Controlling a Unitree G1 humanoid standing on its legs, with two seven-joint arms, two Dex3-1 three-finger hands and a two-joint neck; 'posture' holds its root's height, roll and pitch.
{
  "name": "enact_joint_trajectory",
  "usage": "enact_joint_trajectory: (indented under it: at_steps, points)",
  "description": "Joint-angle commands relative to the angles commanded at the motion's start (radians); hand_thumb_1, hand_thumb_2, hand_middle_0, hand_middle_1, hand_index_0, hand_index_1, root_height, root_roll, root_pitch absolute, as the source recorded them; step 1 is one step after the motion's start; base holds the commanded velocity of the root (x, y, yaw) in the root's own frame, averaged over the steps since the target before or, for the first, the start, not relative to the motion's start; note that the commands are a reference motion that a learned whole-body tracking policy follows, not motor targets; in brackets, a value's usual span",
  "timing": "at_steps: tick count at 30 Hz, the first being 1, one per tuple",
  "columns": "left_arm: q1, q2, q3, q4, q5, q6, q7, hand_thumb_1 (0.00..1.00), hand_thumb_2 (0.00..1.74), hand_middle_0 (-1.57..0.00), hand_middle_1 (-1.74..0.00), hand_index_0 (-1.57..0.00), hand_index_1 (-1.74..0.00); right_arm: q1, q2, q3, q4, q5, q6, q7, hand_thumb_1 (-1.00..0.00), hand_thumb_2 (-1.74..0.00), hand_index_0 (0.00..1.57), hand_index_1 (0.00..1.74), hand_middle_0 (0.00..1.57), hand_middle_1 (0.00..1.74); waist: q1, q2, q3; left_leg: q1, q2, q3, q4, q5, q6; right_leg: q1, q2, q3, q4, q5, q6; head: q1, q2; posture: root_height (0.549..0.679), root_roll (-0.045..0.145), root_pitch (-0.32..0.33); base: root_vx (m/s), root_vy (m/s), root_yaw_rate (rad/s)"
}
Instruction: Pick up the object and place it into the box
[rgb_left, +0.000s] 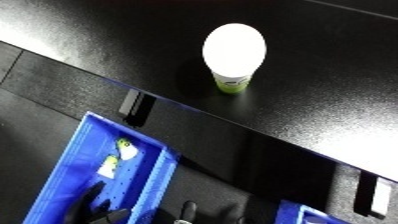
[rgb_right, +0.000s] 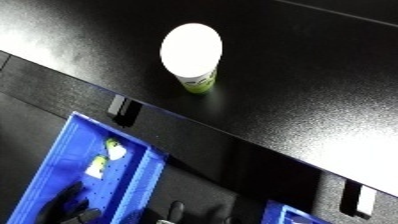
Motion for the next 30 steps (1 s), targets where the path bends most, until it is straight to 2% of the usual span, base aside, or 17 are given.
enact_joint_trajectory:
  at_steps: [7, 13, 17, 21, 26, 30]
  points:
    - [0.013, -0.002, 0.013, -0.080, -0.066, -0.036, -0.110, 0.00, 0.00, 0.00, 0.00, 0.00, 0.00, 0.018, -0.003, -0.009, 0.012, 0.008, -0.009, 0.007, 0.00, 0.00, 0.00, 0.00, 0.00, 0.00, 0.013, -0.001, 0.003, 0.007, 0.001, -0.004, 0.001, -0.010, 0.0027, 0.010, -0.0055, -0.006, -0.004, -0.003, 0.0025, -0.005, 0.011, 0.636, 0.041, -0.062, 0.011, 0.013, 0.027]
    - [0.042, 0.023, -0.021, -0.226, -0.082, 0.021, -0.295, 0.00, 0.00, 0.00, 0.00, 0.00, 0.00, 0.044, -0.012, -0.023, -0.003, 0.007, -0.010, 0.009, 0.00, 0.00, 0.00, 0.00, 0.00, 0.00, 0.026, 0.008, 0.010, 0.013, 0.000, -0.007, -0.008, -0.014, 0.0040, 0.017, -0.0092, -0.011, -0.013, 0.000, 0.0081, -0.002, 0.045, 0.637, 0.038, -0.059, -0.006, 0.026, 0.034]
    - [0.064, 0.086, -0.067, -0.400, -0.094, 0.126, -0.447, 0.00, 0.00, 0.00, 0.00, 0.00, 0.00, 0.063, -0.031, -0.031, -0.016, -0.002, -0.013, 0.018, 0.00, 0.00, 0.00, 0.00, 0.00, 0.00, 0.036, 0.020, 0.018, 0.016, -0.003, -0.010, -0.011, -0.019, 0.0061, 0.020, -0.0157, -0.014, -0.014, 0.002, 0.0144, 0.018, 0.079, 0.638, 0.037, -0.057, -0.016, 0.035, 0.026]
    - [0.076, 0.179, -0.115, -0.629, -0.152, 0.254, -0.564, 0.00, 0.00, 0.00, 0.00, 0.00, 0.00, 0.079, -0.053, -0.031, -0.028, 0.011, -0.014, 0.020, 0.00, 0.00, 0.00, 0.00, 0.00, 0.00, 0.044, 0.029, 0.026, 0.016, -0.009, -0.015, -0.015, -0.022, 0.0076, 0.023, -0.0226, -0.018, -0.016, 0.006, 0.0212, 0.054, 0.108, 0.638, 0.036, -0.055, -0.016, 0.017, 0.061]
    - [0.053, 0.279, -0.139, -0.910, -0.288, 0.387, -0.623, 0.00, 0.00, 0.00, 0.00, 0.00, 0.00, 0.097, -0.067, -0.026, -0.024, 0.046, -0.019, 0.025, 0.00, 0.00, 0.00, 0.00, 0.00, 0.00, 0.055, 0.032, 0.030, 0.017, -0.016, -0.024, -0.017, -0.026, 0.0095, 0.028, -0.0322, -0.029, -0.019, 0.012, 0.0292, 0.104, 0.133, 0.639, 0.034, -0.054, -0.001, -0.015, 0.093]
    - [0.029, 0.299, -0.119, -1.090, -0.447, 0.422, -0.609, 0.00, 0.00, 0.00, 0.00, 0.00, 0.00, 0.106, -0.066, -0.025, -0.015, 0.076, -0.024, 0.033, 0.00, 0.00, 0.00, 0.00, 0.00, 0.00, 0.065, 0.028, 0.031, 0.013, -0.022, -0.031, -0.008, -0.035, 0.0112, 0.028, -0.0370, -0.037, -0.015, 0.012, 0.0300, 0.158, 0.140, 0.639, 0.032, -0.054, 0.015, -0.044, 0.095]
